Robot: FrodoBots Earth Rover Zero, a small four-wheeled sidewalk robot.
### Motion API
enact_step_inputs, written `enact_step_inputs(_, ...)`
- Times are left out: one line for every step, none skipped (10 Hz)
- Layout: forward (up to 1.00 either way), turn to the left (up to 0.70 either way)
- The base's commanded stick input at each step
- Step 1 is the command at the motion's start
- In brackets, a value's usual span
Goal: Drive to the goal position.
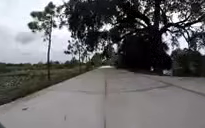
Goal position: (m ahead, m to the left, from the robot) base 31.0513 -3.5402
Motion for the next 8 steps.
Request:
enact_step_inputs(0.85,0.0)
enact_step_inputs(0.85,0.0)
enact_step_inputs(0.85,0.0)
enact_step_inputs(0.85,0.0)
enact_step_inputs(0.85,0.0)
enact_step_inputs(0.85,-0.02)
enact_step_inputs(0.85,-0.33)
enact_step_inputs(0.85,-0.34)
